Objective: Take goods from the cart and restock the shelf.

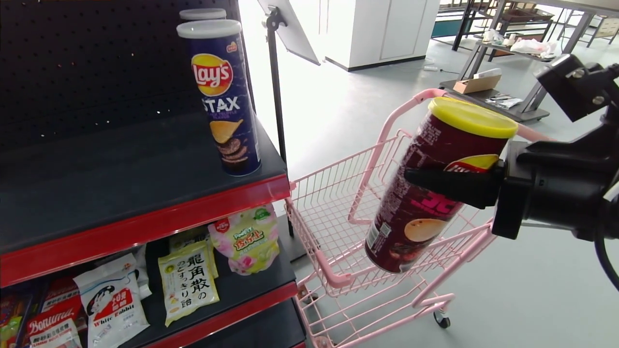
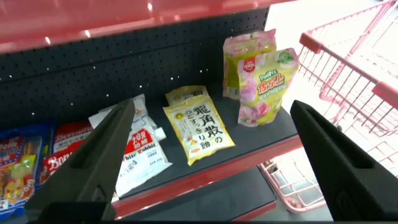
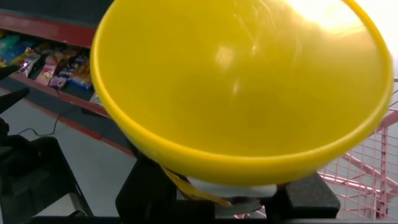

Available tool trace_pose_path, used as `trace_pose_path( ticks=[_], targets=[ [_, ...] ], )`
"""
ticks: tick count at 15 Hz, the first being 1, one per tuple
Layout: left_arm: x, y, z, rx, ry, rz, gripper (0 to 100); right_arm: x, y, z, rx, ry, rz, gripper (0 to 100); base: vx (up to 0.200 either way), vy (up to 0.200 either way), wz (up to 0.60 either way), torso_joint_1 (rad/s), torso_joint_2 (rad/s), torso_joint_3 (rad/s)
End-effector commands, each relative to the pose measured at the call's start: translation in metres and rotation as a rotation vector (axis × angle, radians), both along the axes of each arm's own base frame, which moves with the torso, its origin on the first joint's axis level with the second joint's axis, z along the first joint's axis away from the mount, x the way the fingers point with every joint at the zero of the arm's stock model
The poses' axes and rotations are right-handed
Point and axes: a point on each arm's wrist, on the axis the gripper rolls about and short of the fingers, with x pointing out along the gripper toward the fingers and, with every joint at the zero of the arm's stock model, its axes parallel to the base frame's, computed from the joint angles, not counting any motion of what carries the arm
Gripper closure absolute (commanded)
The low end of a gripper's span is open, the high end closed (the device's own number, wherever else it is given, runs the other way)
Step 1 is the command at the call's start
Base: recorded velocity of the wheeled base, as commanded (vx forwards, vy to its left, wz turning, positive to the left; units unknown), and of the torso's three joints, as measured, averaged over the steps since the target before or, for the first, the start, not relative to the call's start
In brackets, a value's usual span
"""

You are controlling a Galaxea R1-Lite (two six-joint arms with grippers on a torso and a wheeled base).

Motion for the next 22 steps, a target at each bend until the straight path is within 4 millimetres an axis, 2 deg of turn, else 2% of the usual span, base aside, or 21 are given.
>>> trace_pose_path(
  ticks=[1, 10, 21, 22],
  targets=[
    [0.0001, 0.0000, -0.0001, -0.001, 0.002, 0.000, 0, 0.0013, 0.0010, -0.0005, -0.001, 0.003, 0.002, 100, 0.000, 0.000, 0.00, 0.183, -0.55, -0.359],
    [0.0001, 0.0000, -0.0001, -0.001, 0.002, 0.000, 0, 0.0037, 0.0027, -0.0025, -0.008, 0.009, 0.000, 100, 0.000, 0.000, 0.00, 0.198, -0.54, -0.344],
    [0.0001, 0.0000, -0.0001, -0.001, 0.002, 0.000, 0, 0.0019, 0.0014, -0.0030, -0.008, 0.009, 0.000, 100, -0.200, 0.000, 0.00, 0.033, -0.06, -0.037],
    [0.0001, 0.0000, 0.0001, -0.001, 0.000, 0.000, 0, 0.0018, 0.0014, -0.0030, -0.008, 0.009, 0.002, 100, 0.000, 0.000, 0.00, 0.000, 0.00, 0.000]
  ],
)
